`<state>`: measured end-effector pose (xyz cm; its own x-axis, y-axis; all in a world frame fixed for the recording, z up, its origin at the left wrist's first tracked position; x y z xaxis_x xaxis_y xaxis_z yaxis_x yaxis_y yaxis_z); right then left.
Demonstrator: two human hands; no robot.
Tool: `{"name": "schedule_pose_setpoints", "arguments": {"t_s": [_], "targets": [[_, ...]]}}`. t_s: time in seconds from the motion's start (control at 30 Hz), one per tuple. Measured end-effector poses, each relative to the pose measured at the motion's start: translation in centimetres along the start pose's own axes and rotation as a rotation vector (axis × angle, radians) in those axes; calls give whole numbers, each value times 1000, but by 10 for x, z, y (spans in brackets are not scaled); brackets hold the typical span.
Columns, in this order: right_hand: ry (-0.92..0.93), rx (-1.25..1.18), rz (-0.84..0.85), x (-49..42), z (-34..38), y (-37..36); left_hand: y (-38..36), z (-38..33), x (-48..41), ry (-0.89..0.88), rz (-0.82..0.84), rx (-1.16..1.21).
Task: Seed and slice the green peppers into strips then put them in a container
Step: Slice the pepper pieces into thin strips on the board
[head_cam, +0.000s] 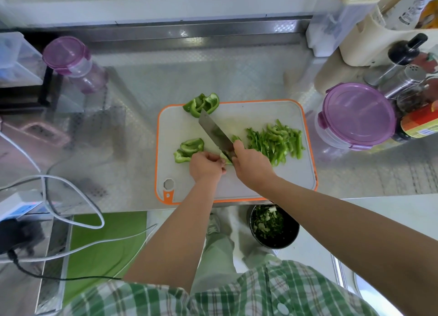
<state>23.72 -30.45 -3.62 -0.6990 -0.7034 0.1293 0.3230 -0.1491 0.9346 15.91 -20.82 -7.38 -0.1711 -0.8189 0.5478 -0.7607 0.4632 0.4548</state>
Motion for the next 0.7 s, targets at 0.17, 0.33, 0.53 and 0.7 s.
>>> {"name": "schedule_pose_setpoints", "arguments": {"t_s": [0.17, 0.33, 0.53, 0.7], "targets": [[-17, -124, -54, 6, -7, 7, 0, 2, -1, -16, -14, -11], [26, -113, -41, 7, -13, 16, 0, 1, 1, -6, -8, -9], [40, -138, -56, 5, -12, 23, 1, -1, 3, -16, -17, -32], [60, -125, 11, 8, -7, 20, 2, -1, 3, -40, -21, -71]]}}
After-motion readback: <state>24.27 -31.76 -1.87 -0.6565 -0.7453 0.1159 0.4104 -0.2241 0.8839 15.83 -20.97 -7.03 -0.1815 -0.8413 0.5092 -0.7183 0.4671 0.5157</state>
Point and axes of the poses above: each hand's wrist, its own x-axis away from the middle knuckle, its own y-axis out of the back of the hand, z = x × y, the point moved 4 cm from there along -x, towards the middle knuckle, and after that the axes turned 13 degrees about -z, right-handed, at the moved point
